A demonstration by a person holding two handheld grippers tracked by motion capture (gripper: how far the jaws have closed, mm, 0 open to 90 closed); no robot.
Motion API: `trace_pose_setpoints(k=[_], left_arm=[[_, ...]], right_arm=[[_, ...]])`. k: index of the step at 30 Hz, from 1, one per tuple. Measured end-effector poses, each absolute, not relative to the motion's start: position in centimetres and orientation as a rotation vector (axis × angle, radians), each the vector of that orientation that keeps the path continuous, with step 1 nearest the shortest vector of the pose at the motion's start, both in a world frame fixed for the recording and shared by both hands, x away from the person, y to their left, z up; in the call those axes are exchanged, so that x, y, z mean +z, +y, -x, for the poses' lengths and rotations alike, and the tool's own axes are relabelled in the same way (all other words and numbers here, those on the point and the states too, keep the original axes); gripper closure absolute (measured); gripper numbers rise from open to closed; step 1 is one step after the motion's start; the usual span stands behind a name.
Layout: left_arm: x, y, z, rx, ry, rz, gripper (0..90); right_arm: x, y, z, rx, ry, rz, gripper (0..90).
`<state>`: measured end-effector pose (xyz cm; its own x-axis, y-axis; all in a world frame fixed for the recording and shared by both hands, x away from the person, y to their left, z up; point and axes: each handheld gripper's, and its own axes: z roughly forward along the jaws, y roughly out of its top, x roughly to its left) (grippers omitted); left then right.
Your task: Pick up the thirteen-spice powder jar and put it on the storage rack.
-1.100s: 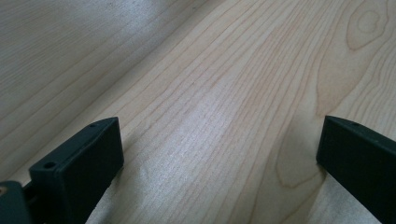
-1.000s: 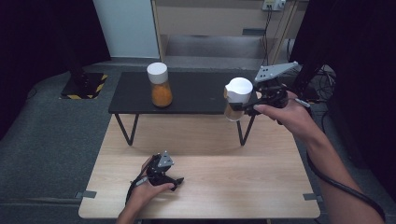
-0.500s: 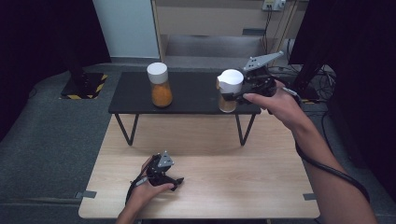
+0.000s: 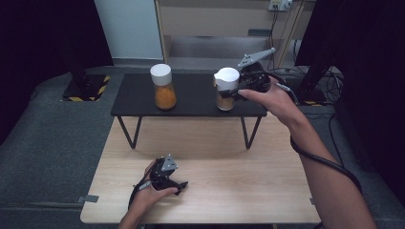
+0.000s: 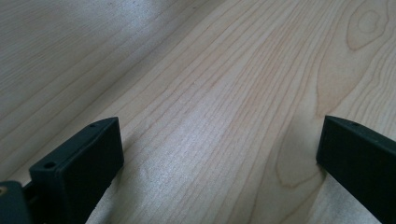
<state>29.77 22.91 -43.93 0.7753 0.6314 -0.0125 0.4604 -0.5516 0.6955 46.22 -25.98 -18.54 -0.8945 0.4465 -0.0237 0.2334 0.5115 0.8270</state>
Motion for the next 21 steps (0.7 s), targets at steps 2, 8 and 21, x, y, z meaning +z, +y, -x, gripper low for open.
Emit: trace_pose_setpoints(k=[2, 8, 21], left_arm=[[-43.93, 22.91, -29.77, 0.311, 0.808, -2.254, 0.0], [-43.92, 22.91, -29.78, 0.311, 0.808, -2.255, 0.0], [-43.94, 22.91, -29.77, 0.312, 0.807, -2.254, 0.0]], right_arm=[[-18.71, -25.96, -46.44, 1.326, 2.522, -0.59, 31.4], [-19.1, -26.03, -46.85, 1.325, 2.528, -0.609, 31.4], [-19.47, -26.44, -46.8, 1.346, 2.518, -0.626, 31.2]])
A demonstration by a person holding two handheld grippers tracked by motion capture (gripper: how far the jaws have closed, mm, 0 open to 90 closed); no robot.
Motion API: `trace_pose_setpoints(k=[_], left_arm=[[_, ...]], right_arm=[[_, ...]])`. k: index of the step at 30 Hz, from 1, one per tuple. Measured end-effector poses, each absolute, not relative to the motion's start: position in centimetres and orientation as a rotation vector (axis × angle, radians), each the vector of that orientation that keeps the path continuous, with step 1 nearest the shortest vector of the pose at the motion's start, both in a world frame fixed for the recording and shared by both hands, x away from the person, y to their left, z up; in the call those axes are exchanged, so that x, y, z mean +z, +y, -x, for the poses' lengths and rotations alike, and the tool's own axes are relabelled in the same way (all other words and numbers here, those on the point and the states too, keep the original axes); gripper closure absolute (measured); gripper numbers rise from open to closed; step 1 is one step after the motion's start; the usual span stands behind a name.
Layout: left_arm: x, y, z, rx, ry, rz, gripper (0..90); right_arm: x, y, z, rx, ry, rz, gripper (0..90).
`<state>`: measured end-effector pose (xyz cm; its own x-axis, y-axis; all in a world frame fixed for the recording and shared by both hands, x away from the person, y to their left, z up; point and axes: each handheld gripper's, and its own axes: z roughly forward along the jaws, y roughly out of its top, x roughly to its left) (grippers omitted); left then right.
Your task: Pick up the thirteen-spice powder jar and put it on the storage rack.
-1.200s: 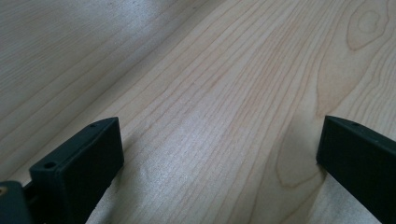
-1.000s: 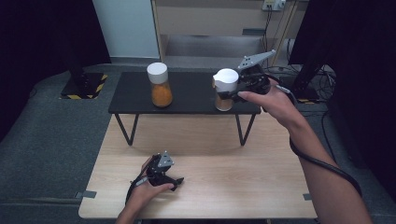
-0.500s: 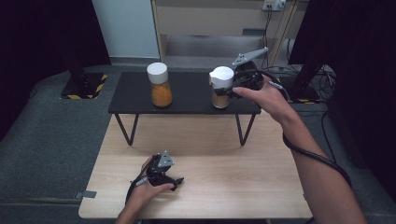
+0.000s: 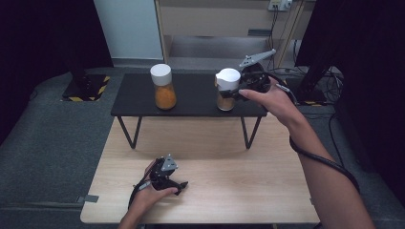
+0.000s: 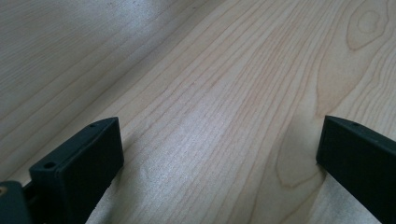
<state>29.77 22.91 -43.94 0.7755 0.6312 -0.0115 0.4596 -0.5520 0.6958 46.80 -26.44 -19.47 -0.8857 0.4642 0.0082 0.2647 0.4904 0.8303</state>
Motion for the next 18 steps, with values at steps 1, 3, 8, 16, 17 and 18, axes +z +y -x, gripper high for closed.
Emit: trace_pose_setpoints(k=[1, 3, 8, 16, 17, 18], left_arm=[[-43.92, 22.9, -29.76, 0.313, 0.808, -2.255, 0.0], [-43.94, 22.91, -29.77, 0.312, 0.807, -2.254, 0.0], [-43.94, 22.91, -29.77, 0.312, 0.808, -2.254, 0.0], [-43.93, 22.91, -29.77, 0.312, 0.808, -2.255, 0.0], [-43.94, 22.91, -29.77, 0.312, 0.808, -2.254, 0.0], [-43.94, 22.91, -29.77, 0.312, 0.808, -2.254, 0.0]], right_arm=[[-19.48, -26.42, -46.74, 1.344, 2.516, -0.624, 31.1], [-19.48, -26.41, -46.67, 1.343, 2.515, -0.621, 31.1], [-19.49, -26.4, -46.58, 1.339, 2.513, -0.616, 31.1], [-19.44, -26.31, -46.36, 1.332, 2.509, -0.614, 31.0], [-19.43, -26.29, -46.34, 1.33, 2.508, -0.613, 31.0], [-19.43, -26.28, -46.32, 1.328, 2.508, -0.613, 31.0]])
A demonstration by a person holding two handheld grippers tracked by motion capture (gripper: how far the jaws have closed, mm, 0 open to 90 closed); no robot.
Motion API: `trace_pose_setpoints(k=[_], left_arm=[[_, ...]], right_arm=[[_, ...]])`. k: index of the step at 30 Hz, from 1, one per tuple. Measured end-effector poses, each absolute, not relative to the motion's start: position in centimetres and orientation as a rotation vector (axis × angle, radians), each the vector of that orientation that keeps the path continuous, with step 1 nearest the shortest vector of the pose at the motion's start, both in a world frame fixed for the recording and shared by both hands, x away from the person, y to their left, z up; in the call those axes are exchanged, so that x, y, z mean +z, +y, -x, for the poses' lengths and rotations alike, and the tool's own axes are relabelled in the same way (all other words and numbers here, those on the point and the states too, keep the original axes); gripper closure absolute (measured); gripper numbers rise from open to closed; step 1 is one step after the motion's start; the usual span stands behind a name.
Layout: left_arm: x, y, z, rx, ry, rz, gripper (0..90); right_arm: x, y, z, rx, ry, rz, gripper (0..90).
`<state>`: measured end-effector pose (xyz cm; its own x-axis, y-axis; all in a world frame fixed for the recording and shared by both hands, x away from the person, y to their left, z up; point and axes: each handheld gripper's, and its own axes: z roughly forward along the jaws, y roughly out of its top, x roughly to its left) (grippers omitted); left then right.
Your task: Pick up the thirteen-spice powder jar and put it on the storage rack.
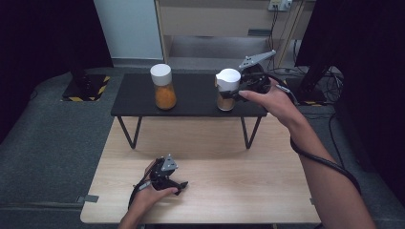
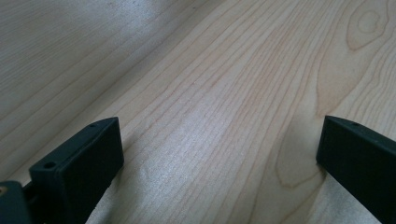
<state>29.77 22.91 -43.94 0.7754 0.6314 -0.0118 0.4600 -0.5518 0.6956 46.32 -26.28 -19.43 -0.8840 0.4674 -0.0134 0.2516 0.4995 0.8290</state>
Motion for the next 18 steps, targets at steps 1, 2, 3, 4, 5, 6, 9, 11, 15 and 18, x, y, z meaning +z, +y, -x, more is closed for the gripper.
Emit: trace_pose_setpoints(k=[1, 2, 3, 4, 5, 6, 9, 11, 15, 18], left_arm=[[-43.94, 22.91, -29.77, 0.312, 0.808, -2.254, 0.0], [-43.94, 22.91, -29.77, 0.312, 0.808, -2.254, 0.0], [-43.94, 22.91, -29.77, 0.312, 0.808, -2.254, 0.0], [-43.94, 22.91, -29.77, 0.312, 0.808, -2.254, 0.0], [-43.94, 22.91, -29.77, 0.312, 0.807, -2.255, 0.0], [-43.94, 22.91, -29.77, 0.312, 0.807, -2.254, 0.0], [-43.94, 22.91, -29.77, 0.312, 0.808, -2.254, 0.0], [-43.94, 22.91, -29.77, 0.312, 0.808, -2.254, 0.0], [-43.93, 22.91, -29.77, 0.312, 0.807, -2.255, 0.0], [-43.93, 22.91, -29.77, 0.312, 0.807, -2.255, 0.0]], right_arm=[[-19.44, -26.28, -46.3, 1.329, 2.507, -0.613, 31.0], [-19.47, -26.27, -46.28, 1.329, 2.506, -0.613, 30.9], [-19.47, -26.23, -46.25, 1.325, 2.505, -0.612, 30.7], [-19.47, -26.21, -46.24, 1.321, 2.505, -0.611, 30.7], [-19.48, -26.22, -46.24, 1.322, 2.504, -0.611, 30.7], [-19.48, -26.22, -46.25, 1.322, 2.505, -0.61, 30.5], [-19.44, -26.07, -46.22, 1.304, 2.509, -0.594, 26.0], [-19.41, -25.93, -46.04, 1.289, 2.507, -0.589, 22.1], [-19.35, -25.97, -45.81, 1.277, 2.501, -0.586, 17.2], [-19.26, -26.07, -45.67, 1.268, 2.499, -0.589, 13.7]])
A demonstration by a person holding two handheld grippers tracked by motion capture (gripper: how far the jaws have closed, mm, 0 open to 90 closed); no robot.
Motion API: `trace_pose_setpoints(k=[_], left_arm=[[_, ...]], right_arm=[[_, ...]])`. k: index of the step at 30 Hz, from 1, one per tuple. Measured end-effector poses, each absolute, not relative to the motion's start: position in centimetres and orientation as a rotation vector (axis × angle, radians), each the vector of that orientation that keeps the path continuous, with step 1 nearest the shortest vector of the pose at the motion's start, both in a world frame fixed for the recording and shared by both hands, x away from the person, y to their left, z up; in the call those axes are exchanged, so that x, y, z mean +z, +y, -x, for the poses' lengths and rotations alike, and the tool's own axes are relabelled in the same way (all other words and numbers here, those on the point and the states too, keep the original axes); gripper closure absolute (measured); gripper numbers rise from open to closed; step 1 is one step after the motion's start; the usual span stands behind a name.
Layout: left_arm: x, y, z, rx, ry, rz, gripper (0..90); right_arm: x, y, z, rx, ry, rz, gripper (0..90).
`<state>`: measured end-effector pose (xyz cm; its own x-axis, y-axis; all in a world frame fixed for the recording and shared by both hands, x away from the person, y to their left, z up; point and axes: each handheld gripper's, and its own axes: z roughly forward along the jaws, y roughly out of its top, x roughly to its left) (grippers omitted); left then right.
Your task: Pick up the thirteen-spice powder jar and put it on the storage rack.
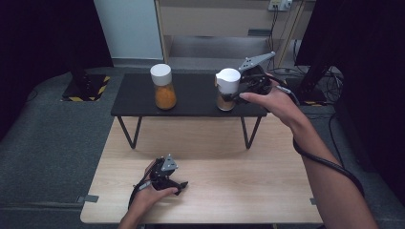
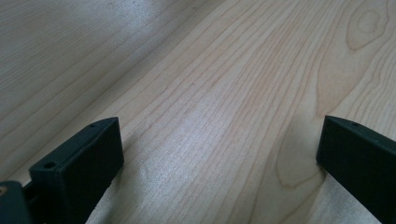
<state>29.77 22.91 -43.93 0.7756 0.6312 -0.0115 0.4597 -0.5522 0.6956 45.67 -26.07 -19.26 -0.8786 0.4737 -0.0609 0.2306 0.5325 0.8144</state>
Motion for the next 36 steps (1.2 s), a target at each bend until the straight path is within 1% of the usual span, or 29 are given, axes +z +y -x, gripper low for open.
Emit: trace_pose_setpoints(k=[4, 8, 26, 36], left_arm=[[-43.9, 22.9, -29.8, 0.312, 0.807, -2.255, 0.0], [-43.9, 22.9, -29.8, 0.312, 0.807, -2.254, 0.0], [-44.0, 22.9, -29.8, 0.31, 0.81, -2.25, 0.0], [-44.0, 22.9, -29.8, 0.31, 0.809, -2.25, 0.0]], right_arm=[[-19.1, -26.3, -45.2, 1.253, 2.497, -0.594, 7.0], [-19.0, -26.7, -44.5, 1.245, 2.485, -0.602, 5.4], [-18.5, -28.8, -41.3, 1.236, 2.467, -0.622, 4.8], [-18.8, -29.8, -39.3, 1.236, 2.46, -0.627, 5.2]])
